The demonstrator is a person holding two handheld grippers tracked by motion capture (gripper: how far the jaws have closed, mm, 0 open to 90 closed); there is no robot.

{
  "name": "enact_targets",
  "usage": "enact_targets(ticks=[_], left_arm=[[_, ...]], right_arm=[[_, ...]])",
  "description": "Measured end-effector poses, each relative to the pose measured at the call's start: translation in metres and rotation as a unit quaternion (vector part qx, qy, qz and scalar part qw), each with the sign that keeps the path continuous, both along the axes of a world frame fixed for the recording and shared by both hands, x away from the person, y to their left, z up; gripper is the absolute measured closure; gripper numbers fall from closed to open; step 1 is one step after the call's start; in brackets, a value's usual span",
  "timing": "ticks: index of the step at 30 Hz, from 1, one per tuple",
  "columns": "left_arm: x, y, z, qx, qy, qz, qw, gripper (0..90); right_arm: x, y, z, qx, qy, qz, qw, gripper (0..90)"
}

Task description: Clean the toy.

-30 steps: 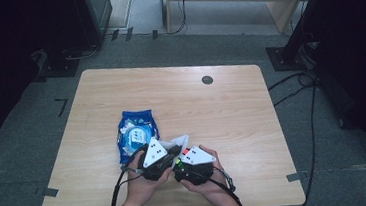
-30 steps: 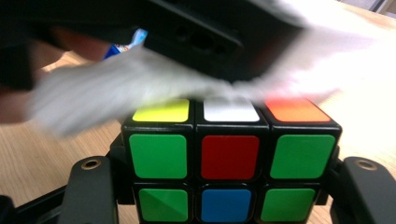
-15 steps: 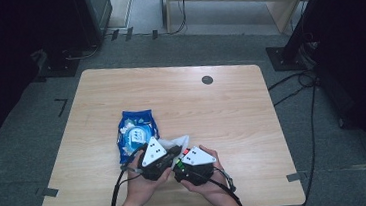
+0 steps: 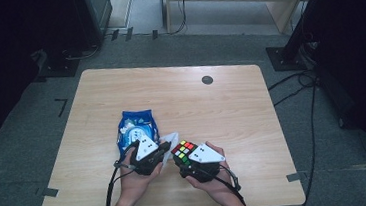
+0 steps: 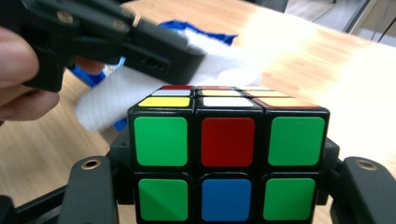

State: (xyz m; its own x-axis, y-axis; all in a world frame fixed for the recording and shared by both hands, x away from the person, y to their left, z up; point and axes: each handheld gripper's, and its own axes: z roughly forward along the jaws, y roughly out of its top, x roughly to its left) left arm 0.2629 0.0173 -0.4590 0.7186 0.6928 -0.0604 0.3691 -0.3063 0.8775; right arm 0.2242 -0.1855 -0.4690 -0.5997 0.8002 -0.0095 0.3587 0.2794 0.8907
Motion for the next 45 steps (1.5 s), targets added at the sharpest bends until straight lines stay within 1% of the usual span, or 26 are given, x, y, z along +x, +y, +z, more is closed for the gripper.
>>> enact_targets(ticks=[2,5,8,13,17,20,22,24,25,26,27,28,29,30,31,34,35,37,39,40,41,42,43,44,45], left_arm=[[0.001,0.003,0.000,-0.003,-0.001,0.005,1.0000,90.0],[0.003,0.005,0.001,-0.005,-0.004,0.009,0.9999,90.0],[0.004,0.007,-0.001,-0.008,0.001,0.010,0.9999,90.0],[0.002,0.005,-0.001,-0.026,0.007,-0.005,0.9996,90.0],[0.002,0.004,-0.002,-0.030,0.012,-0.009,0.9994,88.9],[0.003,0.004,-0.001,-0.039,0.015,-0.014,0.9990,86.1],[0.003,0.005,0.000,-0.047,0.018,-0.016,0.9986,82.4],[0.004,0.007,0.001,-0.057,0.021,-0.013,0.9981,73.4],[0.004,0.007,0.002,-0.065,0.022,-0.013,0.9976,68.5],[0.004,0.009,0.004,-0.078,0.026,-0.011,0.9965,64.8],[0.004,0.010,0.007,-0.087,0.031,-0.005,0.9957,59.9],[0.005,0.011,0.008,-0.094,0.034,-0.004,0.9949,57.1],[0.005,0.012,0.011,-0.108,0.042,-0.004,0.9932,54.9],[0.006,0.013,0.013,-0.121,0.053,-0.011,0.9912,52.2],[0.007,0.014,0.015,-0.130,0.063,-0.015,0.9895,49.8],[0.009,0.009,0.019,-0.139,0.094,-0.039,0.9850,44.6],[0.009,0.007,0.020,-0.137,0.107,-0.048,0.9835,42.9],[0.009,0.000,0.021,-0.129,0.126,-0.063,0.9816,39.1],[0.008,-0.004,0.023,-0.129,0.137,-0.080,0.9788,36.6],[0.008,-0.006,0.024,-0.127,0.141,-0.080,0.9786,35.3],[0.008,-0.007,0.025,-0.124,0.147,-0.086,0.9775,34.6],[0.008,-0.009,0.025,-0.123,0.152,-0.091,0.9764,33.1],[0.007,-0.012,0.025,-0.104,0.157,-0.097,0.9773,31.6],[0.006,-0.015,0.024,-0.094,0.158,-0.100,0.9780,29.5],[0.006,-0.018,0.022,-0.080,0.161,-0.102,0.9785,28.6]], right_arm=[[0.000,-0.004,0.003,0.004,-0.006,-0.002,1.0000,34.6],[0.001,-0.008,0.005,0.010,-0.008,-0.006,0.9999,34.6],[0.001,-0.010,0.006,0.014,-0.011,-0.008,0.9998,34.6],[0.001,-0.012,0.007,0.012,-0.015,-0.007,0.9998,34.6],[0.000,-0.013,0.008,0.014,-0.018,-0.008,0.9997,34.6],[0.000,-0.016,0.009,0.014,-0.023,-0.011,0.9996,34.6],[0.001,-0.020,0.010,0.016,-0.022,-0.016,0.9995,34.6],[0.002,-0.023,0.011,0.018,-0.022,-0.019,0.9994,34.6],[0.002,-0.024,0.011,0.018,-0.021,-0.020,0.9994,34.6],[0.002,-0.024,0.010,0.017,-0.022,-0.020,0.9994,34.6],[0.002,-0.024,0.010,0.017,-0.022,-0.019,0.9994,34.6],[0.001,-0.024,0.010,0.016,-0.023,-0.018,0.9994,34.6],[0.001,-0.023,0.009,0.017,-0.021,-0.017,0.9995,34.6],[0.001,-0.023,0.009,0.016,-0.023,-0.016,0.9995,34.6],[0.001,-0.021,0.008,0.015,-0.023,-0.013,0.9995,34.6],[0.000,-0.016,0.006,0.010,-0.026,-0.007,0.9996,34.6],[-0.001,-0.014,0.005,0.008,-0.030,-0.003,0.9995,34.6],[-0.003,-0.010,0.004,0.002,-0.034,0.003,0.9994,34.6],[-0.004,-0.005,0.003,-0.005,-0.040,0.008,0.9992,34.6],[-0.005,-0.003,0.001,-0.010,-0.042,0.010,0.9990,34.6],[-0.005,-0.002,0.000,-0.013,-0.042,0.011,0.9990,34.5],[-0.005,0.000,-0.001,-0.019,-0.047,0.012,0.9987,34.5],[-0.006,0.001,-0.002,-0.020,-0.046,0.010,0.9987,34.5],[-0.005,0.002,-0.002,-0.026,-0.056,0.011,0.9981,34.5],[-0.006,0.003,-0.002,-0.026,-0.057,0.011,0.9979,34.5]])
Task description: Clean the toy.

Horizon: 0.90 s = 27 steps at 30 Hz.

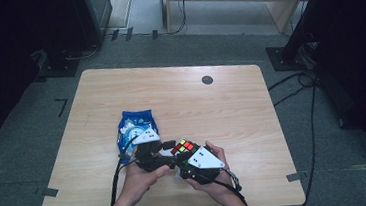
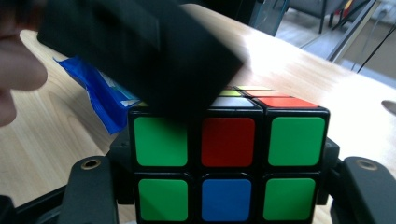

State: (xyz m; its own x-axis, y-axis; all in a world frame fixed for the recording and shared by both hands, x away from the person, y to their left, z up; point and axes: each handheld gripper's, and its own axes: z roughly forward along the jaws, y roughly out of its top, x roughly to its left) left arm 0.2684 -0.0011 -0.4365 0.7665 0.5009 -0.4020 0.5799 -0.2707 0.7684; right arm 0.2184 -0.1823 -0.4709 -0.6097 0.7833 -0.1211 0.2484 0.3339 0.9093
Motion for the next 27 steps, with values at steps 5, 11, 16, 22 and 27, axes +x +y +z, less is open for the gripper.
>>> enact_targets(ticks=[5,11,16,22,27], left_arm=[[0.001,-0.008,-0.005,0.011,0.016,0.008,0.9998,32.0],[0.004,-0.005,-0.007,0.004,0.032,0.009,0.9994,34.0],[0.006,0.010,-0.004,-0.025,0.014,0.059,0.9979,34.1],[0.003,0.030,0.003,-0.062,-0.044,0.071,0.9946,34.1],[0.000,0.031,-0.001,-0.070,-0.061,0.085,0.9920,34.0]], right_arm=[[-0.004,0.005,0.001,-0.015,-0.031,0.010,0.9994,34.6],[-0.005,0.007,-0.002,-0.029,-0.044,0.015,0.9985,34.0],[-0.002,0.006,-0.004,-0.046,-0.032,0.002,0.9984,26.7],[0.004,-0.007,-0.007,-0.026,-0.004,-0.019,0.9995,39.6],[0.006,-0.013,-0.008,0.018,0.036,-0.002,0.9992,43.2]])
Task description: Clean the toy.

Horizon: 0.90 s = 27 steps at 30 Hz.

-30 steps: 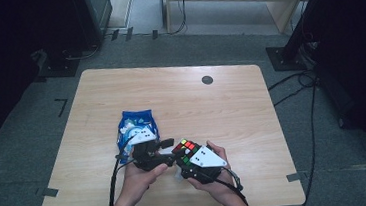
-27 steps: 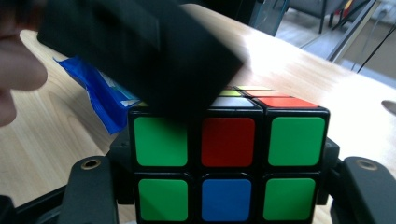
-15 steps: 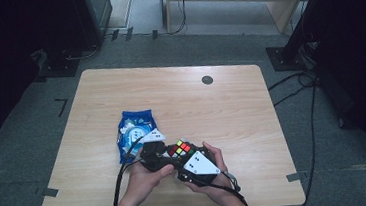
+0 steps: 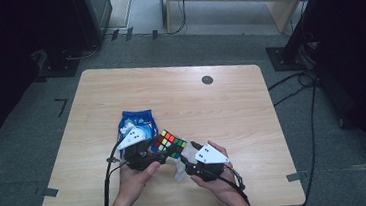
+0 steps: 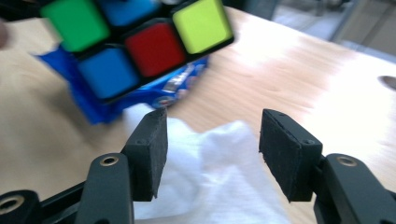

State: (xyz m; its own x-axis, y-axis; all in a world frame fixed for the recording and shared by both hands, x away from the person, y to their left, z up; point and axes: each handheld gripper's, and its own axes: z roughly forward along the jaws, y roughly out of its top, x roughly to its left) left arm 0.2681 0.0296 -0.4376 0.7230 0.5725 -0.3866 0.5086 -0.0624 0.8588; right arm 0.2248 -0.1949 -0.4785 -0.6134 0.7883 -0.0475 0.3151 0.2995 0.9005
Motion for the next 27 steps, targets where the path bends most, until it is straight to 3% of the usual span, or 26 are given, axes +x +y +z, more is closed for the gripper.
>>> enact_targets(ticks=[3,9,13,17,18,27], left_arm=[[-0.001,-0.003,-0.002,0.002,-0.008,-0.006,0.9999,34.0],[-0.002,-0.005,-0.003,0.000,-0.010,-0.007,0.9999,34.1],[-0.001,-0.005,-0.005,0.000,-0.001,-0.017,0.9999,34.1],[-0.002,-0.010,-0.008,0.018,-0.001,-0.027,0.9995,34.1],[-0.002,-0.010,-0.008,0.020,0.000,-0.027,0.9994,34.1],[0.003,-0.006,-0.010,0.017,0.035,-0.044,0.9983,33.9]], right_arm=[[-0.006,0.008,0.001,-0.003,-0.015,0.023,0.9996,44.2],[-0.005,0.010,0.004,-0.002,-0.021,0.017,0.9996,48.3],[-0.005,0.008,0.004,-0.016,-0.031,0.009,0.9994,50.4],[-0.009,0.010,0.004,-0.033,-0.063,0.027,0.9971,53.7],[-0.009,0.012,0.003,-0.047,-0.068,0.023,0.9963,53.8],[-0.012,0.013,0.001,-0.076,-0.094,0.025,0.9923,55.2]])
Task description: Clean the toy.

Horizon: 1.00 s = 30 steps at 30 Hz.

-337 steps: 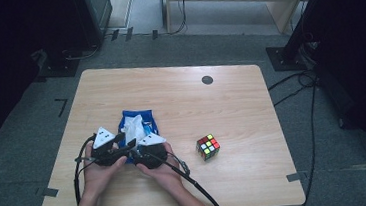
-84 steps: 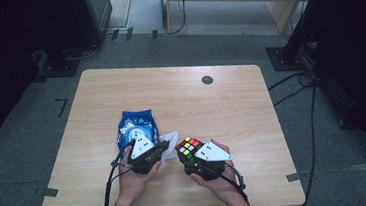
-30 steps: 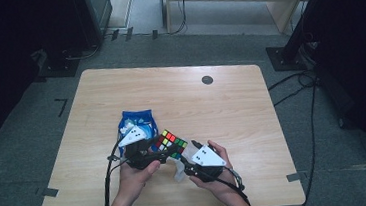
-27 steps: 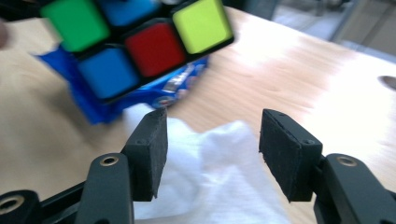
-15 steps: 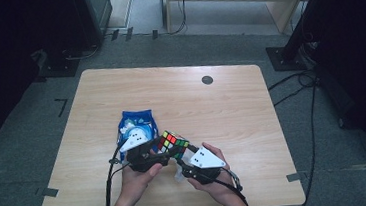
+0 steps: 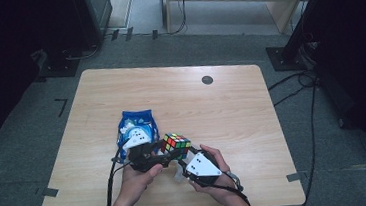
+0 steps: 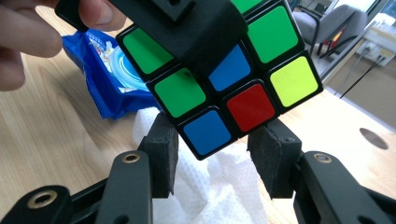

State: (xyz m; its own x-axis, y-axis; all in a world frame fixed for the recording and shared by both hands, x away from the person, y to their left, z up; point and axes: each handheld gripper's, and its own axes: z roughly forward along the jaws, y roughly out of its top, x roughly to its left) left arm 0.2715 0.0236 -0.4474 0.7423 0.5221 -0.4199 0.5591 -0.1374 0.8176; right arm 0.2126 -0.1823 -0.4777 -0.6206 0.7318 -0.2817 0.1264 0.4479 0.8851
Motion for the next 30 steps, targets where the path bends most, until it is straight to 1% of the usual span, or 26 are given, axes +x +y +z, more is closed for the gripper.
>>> enact_targets(ticks=[2,3,4,6,7,9,10,11,12,13,14,16,17,18,19,21,23,24,25,26,27,28,29,30], left_arm=[[0.000,0.000,-0.001,0.005,0.001,-0.001,1.0000,33.8],[-0.001,0.000,-0.001,0.010,-0.005,0.003,0.9999,33.8],[-0.002,0.001,0.000,0.016,-0.019,0.011,0.9996,34.0],[-0.003,0.004,0.001,0.013,-0.028,0.024,0.9993,34.1],[-0.003,0.007,0.003,0.012,-0.037,0.037,0.9986,34.1],[-0.002,0.015,0.006,0.006,-0.043,0.056,0.9975,34.1],[-0.001,0.019,0.006,0.003,-0.044,0.060,0.9972,34.1],[0.000,0.023,0.007,0.001,-0.045,0.064,0.9969,34.1],[0.000,0.026,0.007,0.000,-0.046,0.068,0.9966,34.1],[0.000,0.028,0.007,0.002,-0.051,0.070,0.9962,34.1],[-0.001,0.029,0.006,0.005,-0.053,0.074,0.9959,34.1],[-0.003,0.030,0.004,0.014,-0.063,0.078,0.9949,34.1],[-0.004,0.029,0.003,0.017,-0.067,0.078,0.9946,34.1],[-0.005,0.029,0.002,0.026,-0.073,0.076,0.9941,34.1],[-0.007,0.028,0.001,0.032,-0.078,0.076,0.9936,34.1],[-0.009,0.027,-0.001,0.035,-0.085,0.074,0.9930,34.1],[-0.010,0.027,-0.003,0.029,-0.092,0.070,0.9929,34.1],[-0.010,0.027,-0.004,0.028,-0.094,0.068,0.9928,34.1],[-0.010,0.028,-0.005,0.025,-0.095,0.066,0.9929,34.1],[-0.010,0.028,-0.006,0.024,-0.095,0.064,0.9932,34.1],[-0.010,0.028,-0.008,0.025,-0.097,0.062,0.9930,34.1],[-0.011,0.027,-0.009,0.028,-0.100,0.065,0.9925,34.1],[-0.012,0.027,-0.009,0.031,-0.103,0.065,0.9920,34.1],[-0.012,0.026,-0.010,0.034,-0.105,0.064,0.9918,34.1]], right_arm=[[-0.001,0.000,0.000,-0.010,-0.012,0.005,0.9999,55.4],[-0.002,0.000,0.000,-0.012,-0.014,0.006,0.9998,55.4],[-0.002,0.000,0.000,-0.014,-0.017,0.009,0.9997,55.6],[-0.002,-0.001,0.002,-0.001,-0.015,0.015,0.9998,53.9],[-0.001,-0.002,0.003,0.006,-0.010,0.020,0.9997,50.8],[0.004,-0.004,0.001,0.014,0.021,0.019,0.9995,45.1],[0.010,-0.006,-0.002,0.019,0.044,0.004,0.9988,42.4],[0.013,-0.007,-0.005,0.025,0.057,-0.009,0.9980,40.8],[0.017,-0.008,-0.008,0.038,0.078,-0.023,0.9959,41.2],[0.022,-0.009,-0.010,0.054,0.104,-0.029,0.9927,41.5],[0.025,-0.008,-0.013,0.065,0.124,-0.035,0.9895,41.6],[0.031,-0.003,-0.016,0.076,0.145,-0.038,0.9858,41.5],[0.034,0.001,-0.018,0.073,0.159,-0.046,0.9836,40.9],[0.036,0.004,-0.020,0.066,0.164,-0.054,0.9828,40.8],[0.039,0.007,-0.024,0.059,0.171,-0.068,0.9812,39.7],[0.045,0.009,-0.033,0.050,0.188,-0.096,0.9763,38.6],[0.049,0.008,-0.040,0.035,0.202,-0.120,0.9713,35.5],[0.050,0.005,-0.042,0.038,0.216,-0.124,0.9677,36.2],[0.051,0.004,-0.042,0.047,0.222,-0.121,0.9663,38.0],[0.052,0.002,-0.042,0.048,0.227,-0.120,0.9652,40.7],[0.052,0.001,-0.042,0.051,0.231,-0.118,0.9644,45.5],[0.052,0.000,-0.041,0.052,0.232,-0.115,0.9646,49.6],[0.052,-0.001,-0.041,0.050,0.229,-0.111,0.9658,51.8],[0.052,-0.003,-0.041,0.049,0.228,-0.111,0.9661,54.7]])
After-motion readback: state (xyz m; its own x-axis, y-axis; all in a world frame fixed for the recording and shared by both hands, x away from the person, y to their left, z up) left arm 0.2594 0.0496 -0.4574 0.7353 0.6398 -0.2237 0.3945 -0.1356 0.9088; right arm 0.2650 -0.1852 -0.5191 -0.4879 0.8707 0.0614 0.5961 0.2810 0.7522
